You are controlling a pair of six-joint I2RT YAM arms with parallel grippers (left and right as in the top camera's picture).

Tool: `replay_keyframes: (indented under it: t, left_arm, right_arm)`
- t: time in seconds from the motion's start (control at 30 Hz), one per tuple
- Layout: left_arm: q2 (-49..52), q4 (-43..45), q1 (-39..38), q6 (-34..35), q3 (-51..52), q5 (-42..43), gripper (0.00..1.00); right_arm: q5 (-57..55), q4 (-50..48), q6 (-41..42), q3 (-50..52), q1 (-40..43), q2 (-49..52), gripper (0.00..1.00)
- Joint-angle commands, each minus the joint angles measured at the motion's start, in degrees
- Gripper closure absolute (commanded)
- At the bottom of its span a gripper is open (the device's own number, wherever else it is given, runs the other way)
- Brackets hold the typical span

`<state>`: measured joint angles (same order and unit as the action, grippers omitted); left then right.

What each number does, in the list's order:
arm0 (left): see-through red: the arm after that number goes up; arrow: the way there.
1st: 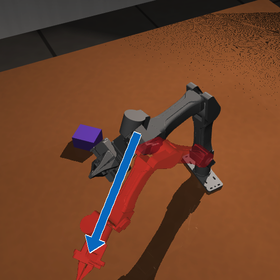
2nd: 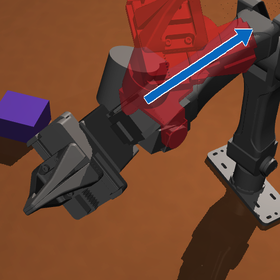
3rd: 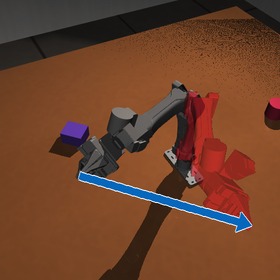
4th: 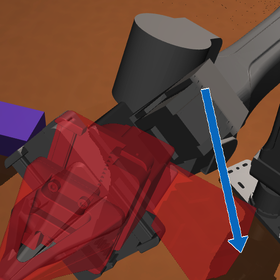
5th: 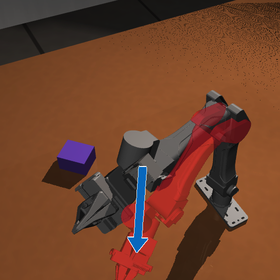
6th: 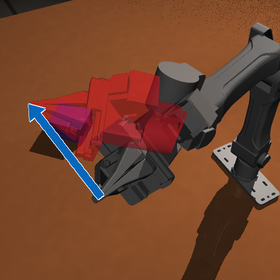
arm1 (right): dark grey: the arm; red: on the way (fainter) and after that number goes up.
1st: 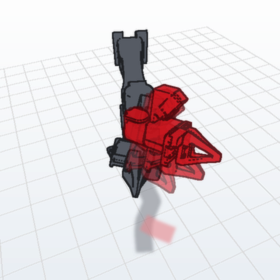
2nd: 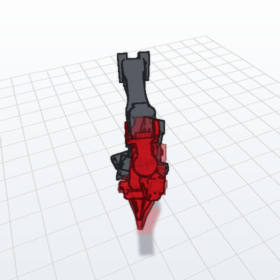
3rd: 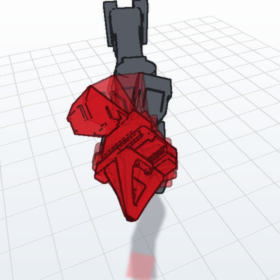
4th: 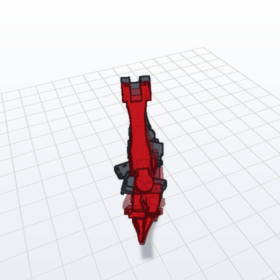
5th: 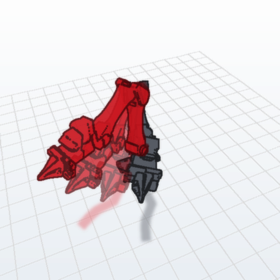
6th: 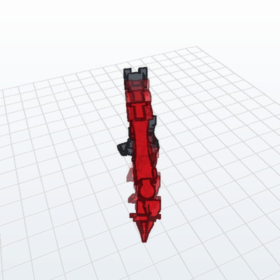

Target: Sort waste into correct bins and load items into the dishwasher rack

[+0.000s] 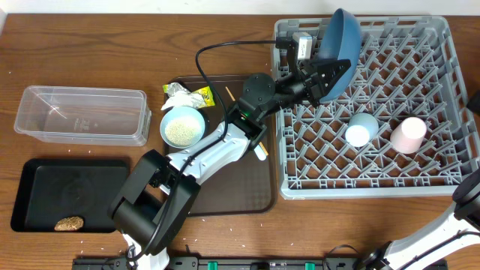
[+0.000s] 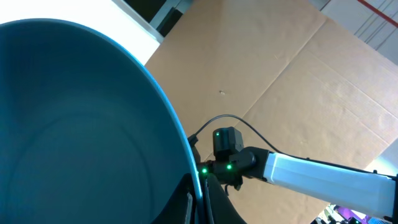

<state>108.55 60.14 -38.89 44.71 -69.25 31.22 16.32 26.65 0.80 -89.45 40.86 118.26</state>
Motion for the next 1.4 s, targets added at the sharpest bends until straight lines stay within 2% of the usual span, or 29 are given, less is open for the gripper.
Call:
replay_keyframes:
  t: [0.0,0.07,0.23,0.47,0.7,0.97,1.37]
  left_arm:
    - [0.15,-0.13,-0.02,-1.64,-2.34,-1.95,0.94]
    - [0.15,-1.14,-0.02,-1.64,-2.34,-4.55,0.94]
    - [0.15,-1.07,-0.04,-1.62,-2.34,-8.39,0.94]
    - [0.66,-0.85,-0.2,-1.29,-2.34,-10.12,0.94]
    - [4.13,1.99,-0.31,8.2,-2.34,-9.97,0.94]
    - [11.56,12.04,-0.42,13.0,-2.34,-8.11,0.94]
    - [11.21,12.83,-0.42,12.61,-3.89,-4.35,0.94]
  right_arm:
    - [3.21,1.38,0.07,0.2,-1.4,-0.24,0.8]
    - [3.15,1.18,0.57,0.2,-1.4,-2.93,0.73]
    - [0.61,1.07,6.38,0.2,-1.4,-11.58,0.72]
    - [6.43,10.95,10.99,0.2,-3.39,-22.6,0.7]
    - [6.16,17.86,9.42,0.2,-6.84,-29.16,0.67]
    - [6.21,20.98,9.44,0.2,-6.16,-31.1,0.67]
    - [6.16,20.94,9.42,0.22,-6.16,-31.04,0.67]
